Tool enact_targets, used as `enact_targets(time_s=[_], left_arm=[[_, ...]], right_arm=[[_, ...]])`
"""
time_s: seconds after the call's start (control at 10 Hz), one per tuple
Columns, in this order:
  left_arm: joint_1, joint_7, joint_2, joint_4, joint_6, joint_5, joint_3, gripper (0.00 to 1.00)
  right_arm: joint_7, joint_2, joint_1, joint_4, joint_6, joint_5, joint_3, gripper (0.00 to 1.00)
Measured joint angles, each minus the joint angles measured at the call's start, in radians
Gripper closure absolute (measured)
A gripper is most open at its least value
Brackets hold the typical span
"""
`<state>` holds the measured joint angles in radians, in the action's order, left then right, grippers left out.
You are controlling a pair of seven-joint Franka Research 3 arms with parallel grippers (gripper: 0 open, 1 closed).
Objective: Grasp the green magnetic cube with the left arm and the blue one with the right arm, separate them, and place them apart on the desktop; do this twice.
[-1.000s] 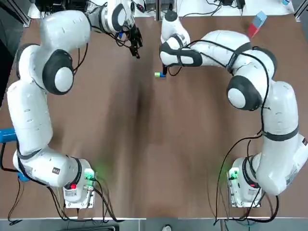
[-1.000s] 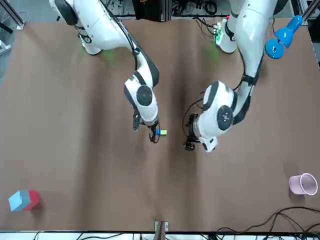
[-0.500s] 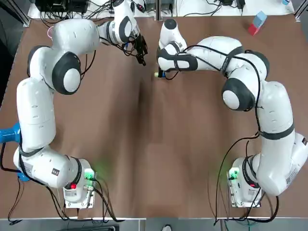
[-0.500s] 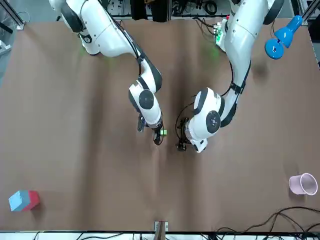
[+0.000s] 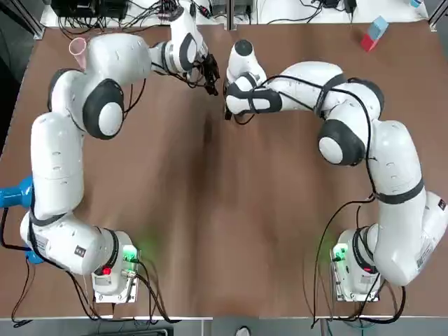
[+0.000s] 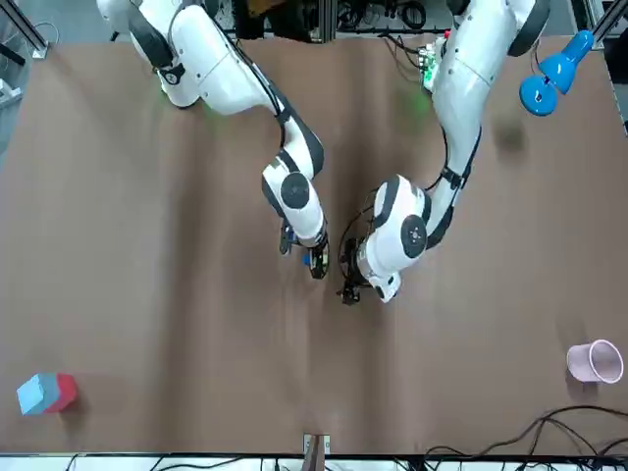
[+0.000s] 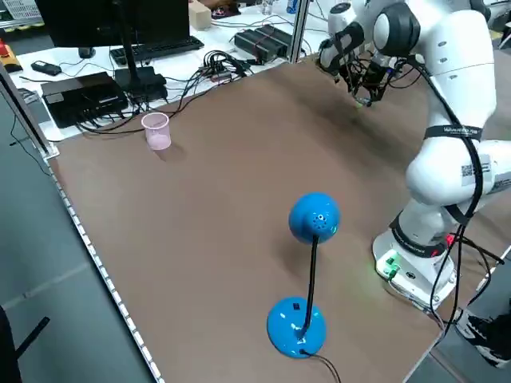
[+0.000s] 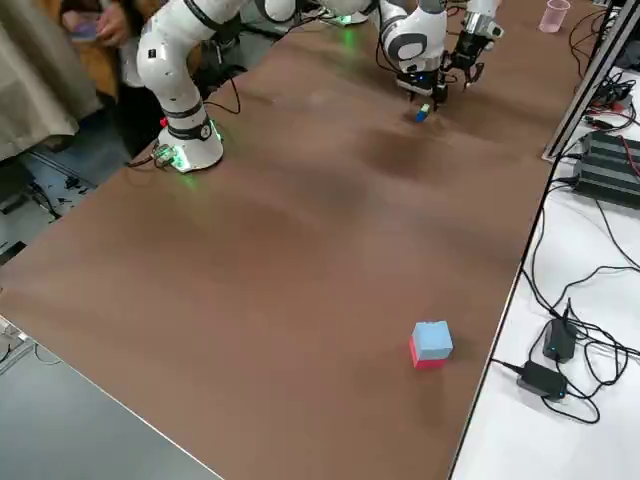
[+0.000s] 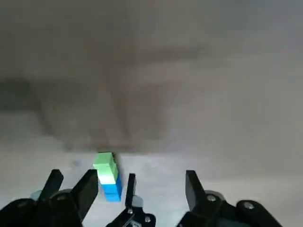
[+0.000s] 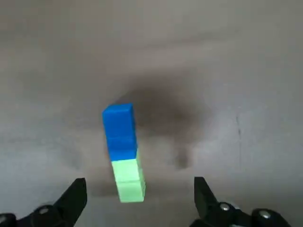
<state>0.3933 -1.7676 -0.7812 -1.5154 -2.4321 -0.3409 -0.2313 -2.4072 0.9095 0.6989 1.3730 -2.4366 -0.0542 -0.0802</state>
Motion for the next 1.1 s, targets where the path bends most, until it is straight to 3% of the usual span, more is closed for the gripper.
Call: enact_targets(time_s=[0.8,1.0,1.1], left_arm=[[0.061,0.003,-0.051,-0.002,-0.019,0.000,0.000,0.21],[0.064,0.003,-0.061,-0.005,-0.026,0.000,0.001,0.22],[0.064,0.003,-0.063,-0.007,-0.031,0.000,0.001,0.24]], right_arm=[[-0.001,0.004,-0.012,0.010,0.066,0.000,0.029,0.01],[-0.001,0.004,-0.012,0.010,0.066,0.000,0.029,0.06],[-0.001,0.004,-0.012,0.009,0.065,0.001,0.029,0.15]])
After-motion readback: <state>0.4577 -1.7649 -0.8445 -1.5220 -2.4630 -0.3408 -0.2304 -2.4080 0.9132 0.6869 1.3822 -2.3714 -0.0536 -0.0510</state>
